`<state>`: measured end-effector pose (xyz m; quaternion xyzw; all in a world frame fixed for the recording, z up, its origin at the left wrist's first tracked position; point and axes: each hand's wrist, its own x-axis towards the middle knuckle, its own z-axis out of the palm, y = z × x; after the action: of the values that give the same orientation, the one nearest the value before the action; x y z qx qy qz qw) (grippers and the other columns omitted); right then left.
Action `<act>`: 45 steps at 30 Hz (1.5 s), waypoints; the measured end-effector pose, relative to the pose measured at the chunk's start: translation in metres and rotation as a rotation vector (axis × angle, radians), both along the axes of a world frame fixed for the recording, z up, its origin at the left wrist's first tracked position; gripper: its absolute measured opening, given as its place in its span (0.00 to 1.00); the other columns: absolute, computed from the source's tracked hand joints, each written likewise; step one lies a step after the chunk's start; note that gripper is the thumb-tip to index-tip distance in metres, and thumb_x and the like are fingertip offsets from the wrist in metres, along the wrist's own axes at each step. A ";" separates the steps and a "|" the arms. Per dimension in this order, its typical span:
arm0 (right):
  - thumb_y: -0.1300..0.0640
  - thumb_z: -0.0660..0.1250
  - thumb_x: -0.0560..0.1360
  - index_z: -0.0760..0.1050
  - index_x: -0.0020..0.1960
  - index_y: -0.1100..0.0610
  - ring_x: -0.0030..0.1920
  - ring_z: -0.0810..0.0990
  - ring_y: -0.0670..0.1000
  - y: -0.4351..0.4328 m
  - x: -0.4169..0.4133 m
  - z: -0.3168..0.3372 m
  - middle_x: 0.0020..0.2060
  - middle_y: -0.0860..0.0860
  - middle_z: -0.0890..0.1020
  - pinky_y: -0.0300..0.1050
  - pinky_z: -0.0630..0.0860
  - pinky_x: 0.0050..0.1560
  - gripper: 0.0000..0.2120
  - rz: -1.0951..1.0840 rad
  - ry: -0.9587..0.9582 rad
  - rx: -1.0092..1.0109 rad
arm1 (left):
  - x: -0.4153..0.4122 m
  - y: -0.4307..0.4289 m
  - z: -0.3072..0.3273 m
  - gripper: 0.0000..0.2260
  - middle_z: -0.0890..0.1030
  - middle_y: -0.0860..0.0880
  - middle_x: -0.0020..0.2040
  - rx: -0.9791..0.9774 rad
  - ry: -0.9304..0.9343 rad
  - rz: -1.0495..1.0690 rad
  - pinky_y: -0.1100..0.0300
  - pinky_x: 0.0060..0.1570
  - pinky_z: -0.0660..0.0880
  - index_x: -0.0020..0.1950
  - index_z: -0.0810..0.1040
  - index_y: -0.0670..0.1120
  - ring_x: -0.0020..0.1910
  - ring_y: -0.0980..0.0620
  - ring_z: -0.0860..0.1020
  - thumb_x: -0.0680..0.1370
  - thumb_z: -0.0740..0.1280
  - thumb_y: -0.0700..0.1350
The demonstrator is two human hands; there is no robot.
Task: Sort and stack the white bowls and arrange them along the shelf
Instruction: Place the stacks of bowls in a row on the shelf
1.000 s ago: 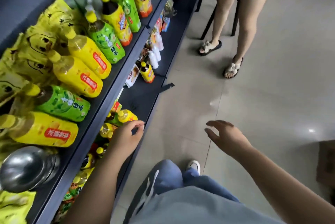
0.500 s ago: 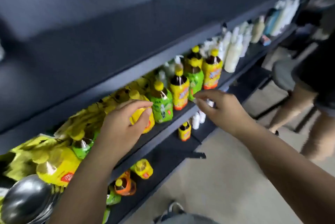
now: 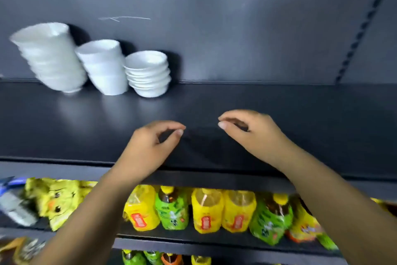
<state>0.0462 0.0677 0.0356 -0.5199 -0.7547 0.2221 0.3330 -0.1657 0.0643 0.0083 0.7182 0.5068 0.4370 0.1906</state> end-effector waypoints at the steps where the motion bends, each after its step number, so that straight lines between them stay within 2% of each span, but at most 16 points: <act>1: 0.51 0.63 0.75 0.79 0.53 0.51 0.50 0.75 0.38 0.012 -0.007 0.004 0.46 0.40 0.78 0.26 0.68 0.49 0.09 0.028 0.001 0.001 | -0.008 0.008 0.003 0.06 0.78 0.62 0.43 -0.021 -0.008 0.033 0.81 0.47 0.66 0.44 0.79 0.54 0.42 0.76 0.74 0.75 0.69 0.42; 4: 0.51 0.64 0.75 0.79 0.50 0.51 0.48 0.75 0.39 0.046 -0.032 0.009 0.44 0.41 0.79 0.28 0.69 0.49 0.07 0.085 0.026 0.018 | -0.038 0.032 0.012 0.09 0.79 0.59 0.43 -0.055 -0.034 0.118 0.81 0.47 0.67 0.43 0.78 0.54 0.40 0.75 0.75 0.75 0.67 0.40; 8: 0.51 0.65 0.74 0.79 0.48 0.51 0.48 0.77 0.40 0.082 -0.064 0.012 0.45 0.42 0.81 0.34 0.71 0.52 0.06 0.105 0.036 0.012 | -0.075 0.060 0.018 0.06 0.78 0.62 0.43 -0.082 0.024 0.138 0.82 0.45 0.66 0.45 0.78 0.53 0.40 0.76 0.74 0.77 0.66 0.42; 11: 0.51 0.64 0.74 0.79 0.48 0.50 0.48 0.77 0.42 0.110 -0.086 0.014 0.46 0.43 0.81 0.32 0.70 0.50 0.06 0.063 0.033 -0.011 | -0.106 0.087 0.024 0.07 0.79 0.63 0.45 -0.101 0.051 0.118 0.81 0.45 0.67 0.45 0.78 0.55 0.44 0.69 0.76 0.77 0.65 0.43; 15: 0.51 0.65 0.75 0.78 0.54 0.52 0.50 0.77 0.44 0.147 -0.118 0.015 0.49 0.45 0.80 0.33 0.70 0.49 0.10 -0.070 0.108 -0.029 | -0.136 0.130 0.029 0.09 0.76 0.67 0.43 -0.105 -0.066 0.112 0.80 0.42 0.66 0.42 0.74 0.59 0.43 0.72 0.75 0.77 0.65 0.45; 17: 0.50 0.66 0.74 0.75 0.59 0.52 0.51 0.75 0.43 0.162 -0.133 0.013 0.53 0.45 0.77 0.33 0.67 0.50 0.14 -0.129 0.217 -0.056 | -0.141 0.149 0.027 0.05 0.76 0.63 0.48 -0.129 -0.153 0.092 0.73 0.50 0.66 0.49 0.74 0.57 0.52 0.67 0.73 0.77 0.66 0.47; 19: 0.48 0.66 0.74 0.70 0.65 0.51 0.56 0.72 0.43 0.177 -0.144 0.008 0.59 0.44 0.73 0.36 0.65 0.54 0.20 -0.170 0.330 -0.076 | -0.140 0.165 0.023 0.15 0.73 0.60 0.54 -0.180 -0.218 0.021 0.66 0.56 0.63 0.60 0.71 0.52 0.59 0.62 0.69 0.75 0.69 0.48; 21: 0.47 0.65 0.74 0.65 0.69 0.50 0.61 0.68 0.42 0.186 -0.153 0.003 0.64 0.43 0.69 0.38 0.64 0.58 0.26 -0.162 0.423 -0.132 | -0.137 0.178 0.017 0.26 0.74 0.59 0.58 -0.181 -0.247 -0.074 0.63 0.60 0.65 0.64 0.69 0.48 0.60 0.61 0.70 0.70 0.71 0.54; 24: 0.45 0.65 0.73 0.63 0.70 0.50 0.66 0.67 0.40 0.200 -0.166 -0.004 0.68 0.41 0.67 0.39 0.65 0.66 0.28 -0.073 0.552 -0.210 | -0.131 0.195 0.011 0.29 0.74 0.58 0.62 -0.160 -0.291 -0.129 0.64 0.62 0.67 0.67 0.66 0.50 0.63 0.61 0.71 0.69 0.72 0.54; 25: 0.46 0.64 0.74 0.65 0.68 0.49 0.63 0.69 0.36 0.205 -0.169 -0.008 0.66 0.40 0.70 0.34 0.67 0.64 0.23 -0.047 0.583 -0.221 | -0.130 0.199 0.010 0.29 0.74 0.58 0.63 -0.156 -0.313 -0.133 0.66 0.62 0.66 0.68 0.65 0.50 0.63 0.62 0.71 0.69 0.71 0.54; 27: 0.50 0.60 0.78 0.66 0.61 0.43 0.55 0.72 0.30 0.209 -0.176 -0.010 0.56 0.35 0.74 0.24 0.68 0.53 0.12 -0.008 0.621 -0.244 | -0.127 0.204 0.008 0.30 0.74 0.57 0.64 -0.149 -0.348 -0.160 0.72 0.59 0.67 0.68 0.65 0.51 0.62 0.65 0.71 0.69 0.70 0.53; 30: 0.51 0.56 0.79 0.67 0.56 0.39 0.53 0.71 0.33 0.209 -0.180 -0.011 0.50 0.31 0.73 0.23 0.68 0.47 0.08 -0.003 0.638 -0.261 | -0.125 0.210 0.004 0.29 0.74 0.57 0.63 -0.132 -0.381 -0.189 0.75 0.57 0.68 0.68 0.66 0.48 0.60 0.67 0.72 0.70 0.71 0.51; 34: 0.51 0.57 0.79 0.69 0.61 0.44 0.56 0.71 0.38 0.209 -0.179 -0.015 0.52 0.36 0.75 0.21 0.68 0.48 0.12 -0.035 0.661 -0.219 | -0.124 0.213 0.001 0.26 0.75 0.60 0.59 -0.094 -0.402 -0.194 0.77 0.53 0.67 0.66 0.67 0.48 0.56 0.72 0.73 0.70 0.72 0.49; 37: 0.49 0.58 0.78 0.68 0.66 0.49 0.58 0.71 0.40 0.201 -0.180 -0.017 0.56 0.41 0.74 0.22 0.67 0.47 0.17 -0.059 0.683 -0.206 | -0.121 0.209 0.000 0.26 0.76 0.58 0.58 -0.077 -0.419 -0.206 0.77 0.52 0.67 0.65 0.67 0.47 0.56 0.69 0.74 0.69 0.70 0.50; 41: 0.50 0.58 0.78 0.69 0.63 0.51 0.49 0.73 0.35 0.187 -0.178 -0.018 0.51 0.41 0.76 0.18 0.68 0.41 0.15 -0.088 0.703 -0.170 | -0.115 0.197 0.000 0.31 0.77 0.54 0.59 -0.066 -0.445 -0.256 0.73 0.53 0.70 0.65 0.69 0.43 0.57 0.65 0.76 0.66 0.67 0.55; 45: 0.48 0.57 0.78 0.71 0.62 0.50 0.49 0.74 0.34 0.176 -0.178 -0.017 0.49 0.39 0.77 0.18 0.68 0.42 0.15 -0.072 0.732 -0.152 | -0.113 0.191 -0.001 0.33 0.78 0.55 0.60 -0.107 -0.450 -0.244 0.70 0.56 0.71 0.66 0.70 0.47 0.58 0.63 0.76 0.64 0.67 0.60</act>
<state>-0.1316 0.2440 0.0183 -0.4554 -0.5486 0.4366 0.5487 -0.2783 0.2553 0.0075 0.6476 0.3835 0.5323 0.3875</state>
